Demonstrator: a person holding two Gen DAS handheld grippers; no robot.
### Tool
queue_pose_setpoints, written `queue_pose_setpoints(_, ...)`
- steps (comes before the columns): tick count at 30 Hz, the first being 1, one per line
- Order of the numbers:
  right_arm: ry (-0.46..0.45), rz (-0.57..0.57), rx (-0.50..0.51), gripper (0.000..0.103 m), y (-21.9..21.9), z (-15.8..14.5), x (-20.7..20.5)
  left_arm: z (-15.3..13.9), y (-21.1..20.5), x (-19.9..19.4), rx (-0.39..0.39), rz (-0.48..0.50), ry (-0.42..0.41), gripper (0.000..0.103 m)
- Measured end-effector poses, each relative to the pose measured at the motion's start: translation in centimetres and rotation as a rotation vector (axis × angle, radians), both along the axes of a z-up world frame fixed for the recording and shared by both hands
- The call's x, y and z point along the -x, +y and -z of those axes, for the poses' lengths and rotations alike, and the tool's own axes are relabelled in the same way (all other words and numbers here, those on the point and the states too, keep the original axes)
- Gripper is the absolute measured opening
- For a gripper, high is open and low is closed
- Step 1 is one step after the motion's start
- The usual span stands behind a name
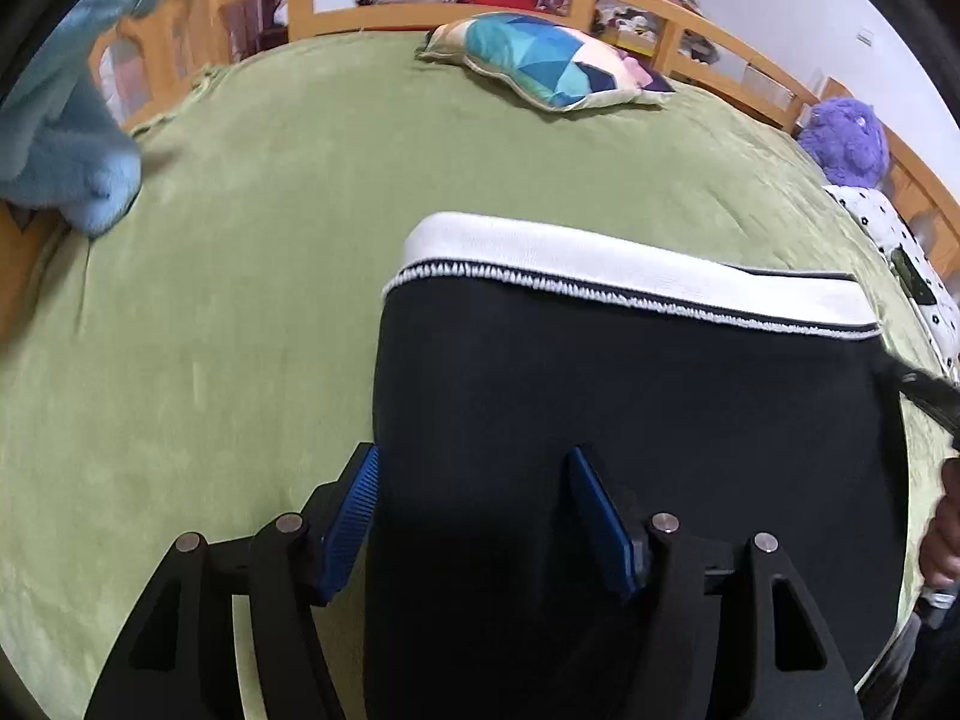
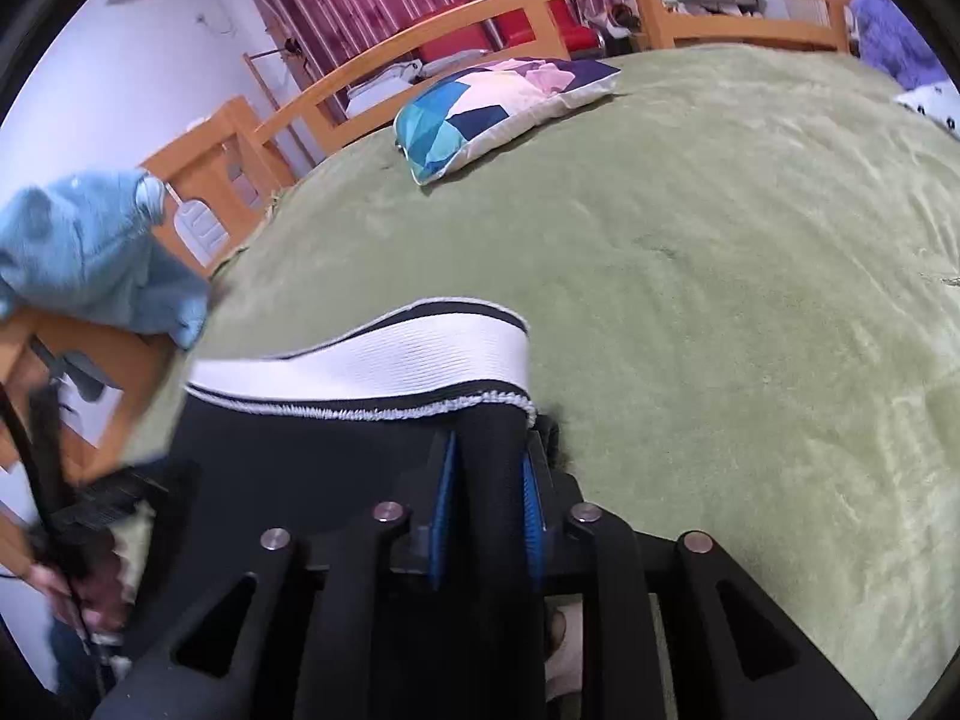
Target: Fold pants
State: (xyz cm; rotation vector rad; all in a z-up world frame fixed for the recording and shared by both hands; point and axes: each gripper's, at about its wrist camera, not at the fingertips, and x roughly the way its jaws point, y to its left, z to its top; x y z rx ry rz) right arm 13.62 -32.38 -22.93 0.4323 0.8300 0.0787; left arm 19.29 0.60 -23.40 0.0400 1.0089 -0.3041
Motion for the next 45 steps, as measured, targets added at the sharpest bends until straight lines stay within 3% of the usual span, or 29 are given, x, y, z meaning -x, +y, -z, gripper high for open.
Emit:
queue_pose_setpoints(3, -0.058, -0.006, 0.035, 0.025, 0.9, -2.0, 2.5, -1.4, 1.3, 1.9, 0.038, -0.016, -0.028, 0.062)
queue_pose_setpoints(8, 0.056, -0.08, 0.109, 0.027, 3.9, 0.9, 6.5, 0.6, 2.0, 7.2, -0.001, -0.019, 0.022, 0.064)
queue_pose_setpoints(11, 0.068, -0.078, 0.207, 0.027, 5.5, 1.0, 9.1, 1.6, 2.7, 9.9, -0.01, -0.05, 0.058, 0.065)
queue_pose_setpoints(15, 0.106, -0.068, 0.184, 0.028, 6.0, -0.9, 10.8, -1.7, 2.5, 12.1, -0.005, -0.062, 0.046, 0.065)
queue_pose_setpoints(19, 0.103, -0.038, 0.223, 0.044, 6.7, -3.5, 12.5, -6.3, 0.7, 14.7, -0.021, -0.048, -0.037, 0.066)
queue_pose_setpoints(23, 0.04, 0.01, 0.236, 0.06, 6.7, -7.4, 15.2, -10.9, -1.0, 17.4, -0.001, -0.056, -0.129, 0.077)
queue_pose_setpoints(28, -0.01, 0.043, 0.277, 0.062, 6.4, -11.8, 17.7, -15.3, -2.6, 20.7, -0.006, -0.069, -0.238, 0.087)
queue_pose_setpoints(29, -0.018, 0.055, 0.281, 0.066, 6.3, -12.5, 18.3, -16.2, -2.8, 21.5, -0.003, -0.072, -0.259, 0.088)
queue_pose_setpoints(32, -0.053, 0.091, 0.311, 0.091, 6.0, -14.4, 20.1, -17.8, -3.4, 23.2, -0.022, -0.076, -0.31, 0.094)
queue_pose_setpoints(33, -0.068, 0.096, 0.322, 0.095, 6.1, -14.9, 20.6, -18.2, -3.6, 23.6, -0.033, -0.077, -0.323, 0.095)
queue_pose_setpoints(45, -0.108, 0.114, 0.33, 0.099, 6.7, -17.3, 24.8, -20.3, -3.5, 27.5, -0.02, -0.107, -0.365, 0.098)
